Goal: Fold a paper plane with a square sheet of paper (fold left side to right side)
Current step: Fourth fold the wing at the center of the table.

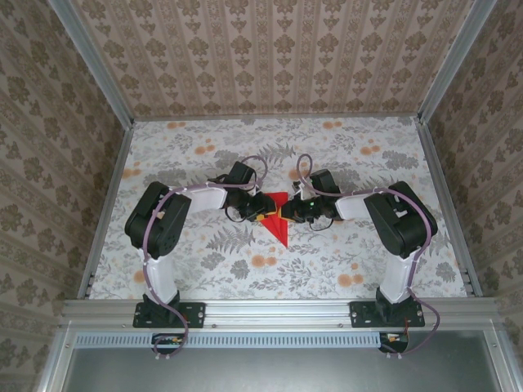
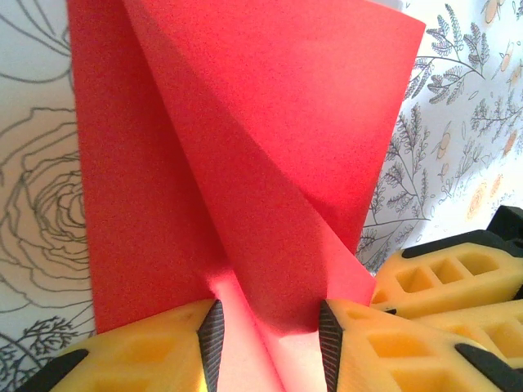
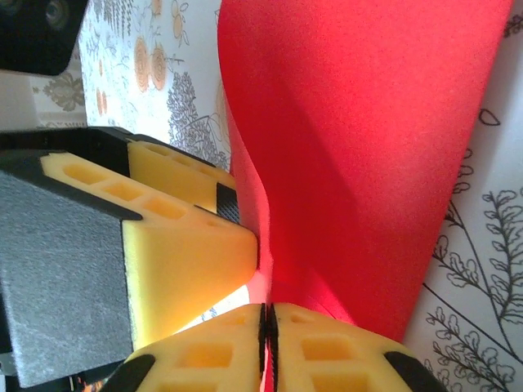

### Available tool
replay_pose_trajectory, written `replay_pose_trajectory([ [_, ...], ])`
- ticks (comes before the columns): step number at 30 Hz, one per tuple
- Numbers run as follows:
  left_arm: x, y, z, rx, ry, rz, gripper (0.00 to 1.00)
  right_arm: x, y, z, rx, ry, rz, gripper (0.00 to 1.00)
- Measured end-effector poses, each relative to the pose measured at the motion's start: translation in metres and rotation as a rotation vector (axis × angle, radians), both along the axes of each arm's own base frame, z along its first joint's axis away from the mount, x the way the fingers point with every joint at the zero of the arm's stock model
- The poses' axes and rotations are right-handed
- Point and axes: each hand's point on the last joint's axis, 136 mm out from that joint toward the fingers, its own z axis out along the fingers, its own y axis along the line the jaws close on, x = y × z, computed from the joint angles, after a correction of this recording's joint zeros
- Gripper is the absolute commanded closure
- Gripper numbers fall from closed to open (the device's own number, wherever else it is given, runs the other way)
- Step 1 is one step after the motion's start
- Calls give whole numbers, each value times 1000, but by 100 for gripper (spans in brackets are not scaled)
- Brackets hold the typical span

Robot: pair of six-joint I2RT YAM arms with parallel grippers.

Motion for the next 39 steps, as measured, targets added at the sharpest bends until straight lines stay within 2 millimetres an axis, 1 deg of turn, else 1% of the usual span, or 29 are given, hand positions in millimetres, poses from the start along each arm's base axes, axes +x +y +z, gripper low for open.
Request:
replay_pose_trajectory([
  [12,0,0,0,2,2,0,60,5,-12,-11,-122,-2,-16,92],
  [21,-1,0,0,2,2,-1,60,5,-19,-18,-177,-2,-18,92],
  [31,0,0,0,2,2,-1,60,6,-20,-17,-188,-13,-25,92],
  [39,-1,0,0,3,4,-1,60,8,-22,-12,-193,-27,-33,92],
])
